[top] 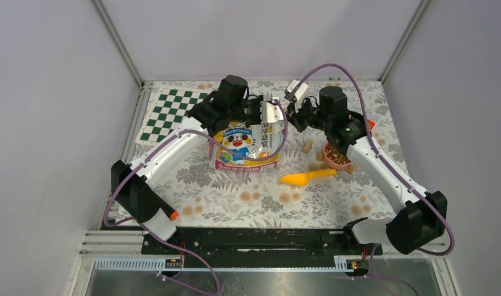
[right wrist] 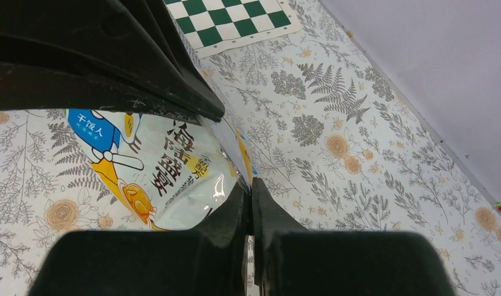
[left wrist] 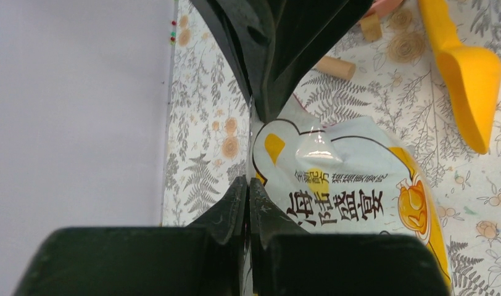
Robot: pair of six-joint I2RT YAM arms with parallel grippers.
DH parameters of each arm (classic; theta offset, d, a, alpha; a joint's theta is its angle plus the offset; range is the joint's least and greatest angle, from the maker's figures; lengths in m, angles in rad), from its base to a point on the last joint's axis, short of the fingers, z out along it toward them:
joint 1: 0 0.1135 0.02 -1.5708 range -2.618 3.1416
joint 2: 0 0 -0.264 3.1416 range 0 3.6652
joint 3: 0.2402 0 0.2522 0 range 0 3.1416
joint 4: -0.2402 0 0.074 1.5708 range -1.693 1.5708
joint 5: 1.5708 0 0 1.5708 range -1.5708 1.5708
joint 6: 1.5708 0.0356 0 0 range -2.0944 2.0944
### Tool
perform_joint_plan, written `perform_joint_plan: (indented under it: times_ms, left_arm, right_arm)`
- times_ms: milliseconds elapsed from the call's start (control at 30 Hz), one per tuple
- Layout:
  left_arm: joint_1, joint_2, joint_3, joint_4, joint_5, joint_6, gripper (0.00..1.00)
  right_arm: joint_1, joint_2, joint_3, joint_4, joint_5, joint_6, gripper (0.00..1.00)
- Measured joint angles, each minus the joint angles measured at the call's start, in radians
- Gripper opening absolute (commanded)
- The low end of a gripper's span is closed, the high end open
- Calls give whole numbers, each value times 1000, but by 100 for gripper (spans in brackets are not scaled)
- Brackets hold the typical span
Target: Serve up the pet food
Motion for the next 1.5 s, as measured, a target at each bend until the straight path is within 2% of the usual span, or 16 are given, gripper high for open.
perform_joint_plan:
  times_ms: [367,867,1300,1500]
  left_arm:
    - [5,-23,16,-87,-88,30,0]
    - [122,-158,-79,-165,-90,50,0]
    - [193,-198,-84,-236,-68,52,0]
    - [199,-206,-84,-254,-43,52,0]
  right_arm:
    - [0,-11,-10,13,14,7,0]
    - [0,-39,-31,29,11,6,0]
    - [-6,-69,-37,2,6,-9,0]
    - [-34,-82,-42,-11,-78,-25,0]
